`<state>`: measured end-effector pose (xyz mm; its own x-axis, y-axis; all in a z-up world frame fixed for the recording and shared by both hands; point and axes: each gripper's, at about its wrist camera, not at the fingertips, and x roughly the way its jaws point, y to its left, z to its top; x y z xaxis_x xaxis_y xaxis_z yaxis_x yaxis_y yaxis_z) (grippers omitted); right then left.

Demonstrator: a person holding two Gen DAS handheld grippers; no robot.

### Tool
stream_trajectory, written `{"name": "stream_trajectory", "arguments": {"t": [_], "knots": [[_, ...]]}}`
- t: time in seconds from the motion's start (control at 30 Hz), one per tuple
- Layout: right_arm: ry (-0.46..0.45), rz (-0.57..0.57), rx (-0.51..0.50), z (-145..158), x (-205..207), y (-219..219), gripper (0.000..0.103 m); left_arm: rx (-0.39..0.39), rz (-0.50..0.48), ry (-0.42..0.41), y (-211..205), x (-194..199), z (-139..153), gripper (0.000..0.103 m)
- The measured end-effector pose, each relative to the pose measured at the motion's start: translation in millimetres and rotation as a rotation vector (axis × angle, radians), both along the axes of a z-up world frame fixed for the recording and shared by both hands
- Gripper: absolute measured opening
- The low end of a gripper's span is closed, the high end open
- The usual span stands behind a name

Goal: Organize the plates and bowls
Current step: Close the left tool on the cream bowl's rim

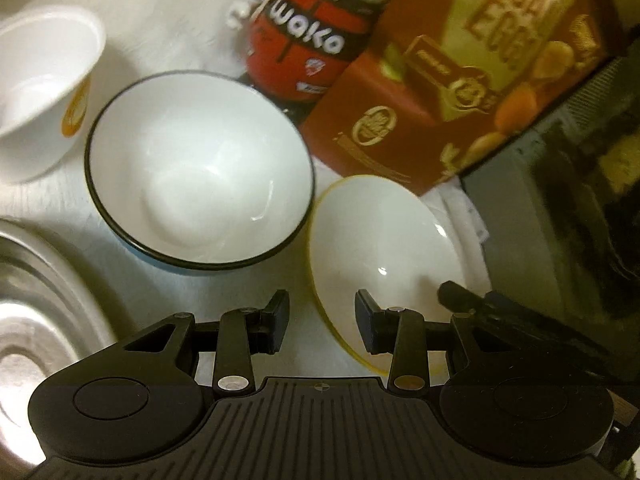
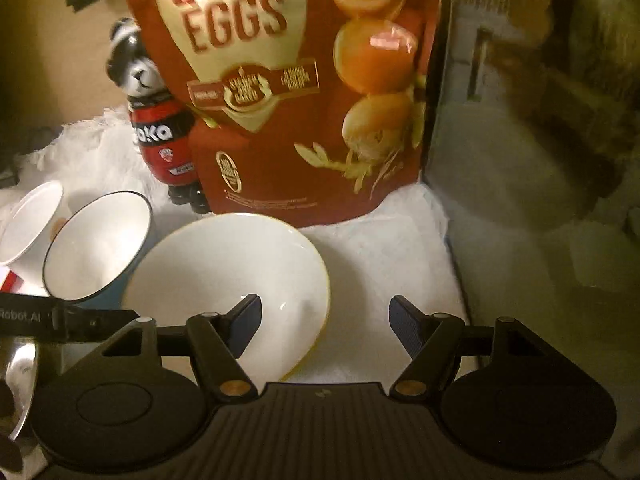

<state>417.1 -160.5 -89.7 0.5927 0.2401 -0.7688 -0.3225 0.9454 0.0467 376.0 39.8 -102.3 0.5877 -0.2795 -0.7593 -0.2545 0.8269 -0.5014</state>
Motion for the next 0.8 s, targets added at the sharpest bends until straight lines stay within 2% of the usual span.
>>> {"name": "stream_trajectory", "arguments": {"t": [0.07, 0.13, 0.2, 0.23, 0.3, 0.4, 0.5, 0.67, 0.8], "knots": [[0.043, -0.003, 0.026, -13.8, 14.1, 0.2, 0.07, 0.014, 0.024, 0.01, 0.8, 7.1, -6.8, 0.04], [0.108, -0.018, 0.066, -28.2, 29.2, 0.2, 0.053, 0.009, 0.04, 0.012, 0.9, 14.3, -12.9, 0.038], [0.185, -0.015, 0.12, -41.1, 41.4, 0.4, 0.04, 0.017, 0.037, 0.013, -1.0, 20.7, -16.4, 0.024], [0.213, -0.008, 0.14, -45.5, 44.5, 0.7, 0.034, 0.021, 0.027, 0.012, -2.4, 22.3, -17.0, 0.021], [0.24, 0.013, 0.164, -49.9, 45.8, 2.4, 0.028, 0.019, 0.004, 0.014, -5.7, 23.4, -17.1, 0.021], [0.232, 0.04, 0.148, -48.7, 38.3, 5.1, 0.029, 0.053, -0.033, 0.029, -7.6, 24.5, -14.6, 0.021], [0.265, 0.048, 0.173, -46.1, 30.4, 1.7, 0.029, 0.057, -0.052, 0.057, -7.7, 18.9, -10.1, 0.021], [0.271, 0.072, 0.164, -33.5, -2.4, -3.7, 0.029, 0.159, -0.136, 0.049, -20.2, -4.6, 5.1, 0.024], [0.307, 0.082, 0.167, -30.9, -30.8, -8.6, 0.03, 0.153, -0.197, 0.075, -19.7, -28.7, 8.6, 0.026]]}}
